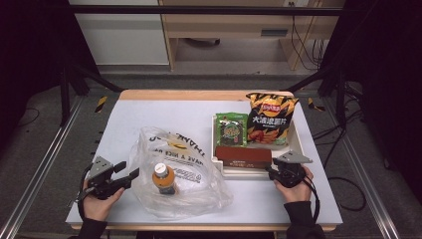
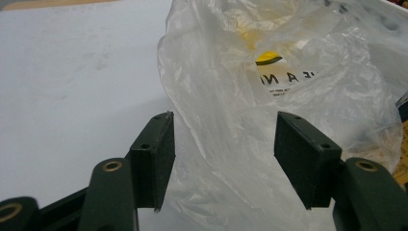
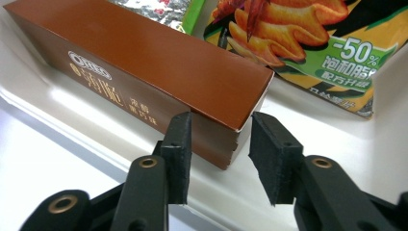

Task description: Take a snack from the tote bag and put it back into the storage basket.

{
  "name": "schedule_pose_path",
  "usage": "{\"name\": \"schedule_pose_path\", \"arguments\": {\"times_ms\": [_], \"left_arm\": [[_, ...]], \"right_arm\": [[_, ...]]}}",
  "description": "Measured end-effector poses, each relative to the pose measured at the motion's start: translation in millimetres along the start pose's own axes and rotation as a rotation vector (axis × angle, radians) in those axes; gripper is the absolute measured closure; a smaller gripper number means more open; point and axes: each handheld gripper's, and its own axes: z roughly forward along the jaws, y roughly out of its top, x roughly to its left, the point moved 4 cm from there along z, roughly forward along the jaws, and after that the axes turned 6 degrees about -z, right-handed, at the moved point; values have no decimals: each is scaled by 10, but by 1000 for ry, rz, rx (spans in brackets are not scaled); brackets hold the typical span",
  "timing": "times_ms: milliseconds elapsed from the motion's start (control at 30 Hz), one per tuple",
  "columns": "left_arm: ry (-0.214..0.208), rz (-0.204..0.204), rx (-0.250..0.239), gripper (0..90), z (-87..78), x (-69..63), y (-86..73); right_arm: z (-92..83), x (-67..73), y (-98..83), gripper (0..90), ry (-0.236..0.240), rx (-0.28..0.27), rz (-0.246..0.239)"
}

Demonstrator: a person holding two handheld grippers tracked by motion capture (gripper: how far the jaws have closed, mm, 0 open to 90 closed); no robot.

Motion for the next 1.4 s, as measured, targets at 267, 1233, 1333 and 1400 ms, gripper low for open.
{"name": "schedule_pose_path", "arguments": {"times_ms": [267, 1233, 1333, 1400], "left_arm": [[-5, 1, -8, 398, -9, -7, 9], [-95, 21, -134, 362, -321, -228, 347], [-108, 34, -147, 349, -340, -297, 380], [-118, 42, -154, 341, -356, -349, 398]], "right_arm": [[67, -18, 19, 588, -21, -16, 0], [-325, 71, 272, 384, 38, -217, 99], [-340, 90, 289, 376, 47, -224, 86], [-348, 95, 293, 374, 49, -223, 83]]}}
